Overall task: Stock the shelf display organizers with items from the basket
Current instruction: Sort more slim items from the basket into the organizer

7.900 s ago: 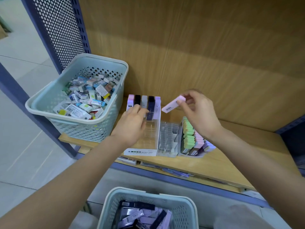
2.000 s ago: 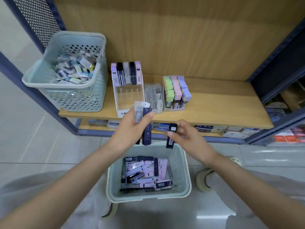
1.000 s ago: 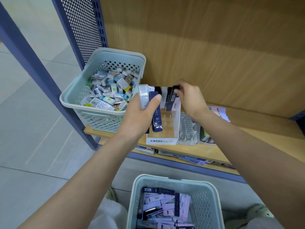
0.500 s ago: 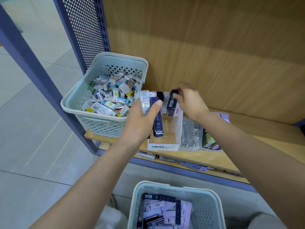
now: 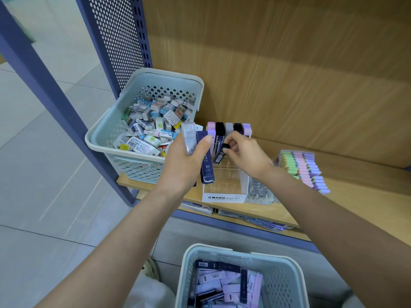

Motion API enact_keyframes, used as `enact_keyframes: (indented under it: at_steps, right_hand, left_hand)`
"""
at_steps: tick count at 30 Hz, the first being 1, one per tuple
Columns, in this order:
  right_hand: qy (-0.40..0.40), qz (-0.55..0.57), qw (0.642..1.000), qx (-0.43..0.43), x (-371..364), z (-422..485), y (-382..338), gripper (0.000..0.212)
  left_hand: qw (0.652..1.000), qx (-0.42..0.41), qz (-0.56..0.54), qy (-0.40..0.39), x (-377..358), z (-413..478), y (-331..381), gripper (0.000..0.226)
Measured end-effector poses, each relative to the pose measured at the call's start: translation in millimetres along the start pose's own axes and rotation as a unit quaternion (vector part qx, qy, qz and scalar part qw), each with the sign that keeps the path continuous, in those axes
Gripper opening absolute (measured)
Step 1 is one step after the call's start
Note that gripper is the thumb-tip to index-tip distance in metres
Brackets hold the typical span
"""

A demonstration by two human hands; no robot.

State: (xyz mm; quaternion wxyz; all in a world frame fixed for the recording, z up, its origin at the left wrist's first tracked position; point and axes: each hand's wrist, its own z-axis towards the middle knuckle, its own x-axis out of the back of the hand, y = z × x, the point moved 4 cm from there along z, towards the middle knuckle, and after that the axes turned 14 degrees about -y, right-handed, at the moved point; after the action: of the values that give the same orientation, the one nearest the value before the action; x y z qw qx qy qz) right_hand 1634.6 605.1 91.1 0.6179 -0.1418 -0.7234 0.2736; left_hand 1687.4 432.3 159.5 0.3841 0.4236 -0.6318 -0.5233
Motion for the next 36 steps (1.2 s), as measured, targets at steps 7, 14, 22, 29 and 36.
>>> enact_keyframes:
  at_steps: [7, 14, 22, 29, 36]
  right_hand:
    - [-0.002, -0.023, 1.0, 0.019, -25.8, 11.2, -9.9, 0.015]
    - [0.012, -0.217, 0.976, -0.029, -26.5, 24.1, -25.1, 0.029]
    - [0.039, -0.025, 0.999, -0.001, -10.4, -3.6, -44.5, 0.033]
    - [-0.14, 0.389, 0.911, -0.009, -9.0, -57.3, -100.9, 0.023]
    - [0.065, 0.42, 0.903, -0.068, 21.0, -58.4, -71.0, 0.01]
  left_hand:
    - [1.0, 0.002, 0.019, 0.018, 10.3, 4.2, -6.4, 0.01]
    - [0.999, 0.01, 0.021, 0.036, 18.5, 7.9, -9.5, 0.013]
    - [0.999, 0.015, 0.002, 0.05, 21.9, 7.2, -12.8, 0.012]
    - [0.998, -0.004, -0.002, 0.066, 22.7, 3.4, -11.1, 0.013]
    - [0.997, -0.003, -0.009, 0.083, 29.7, 0.8, -6.5, 0.017]
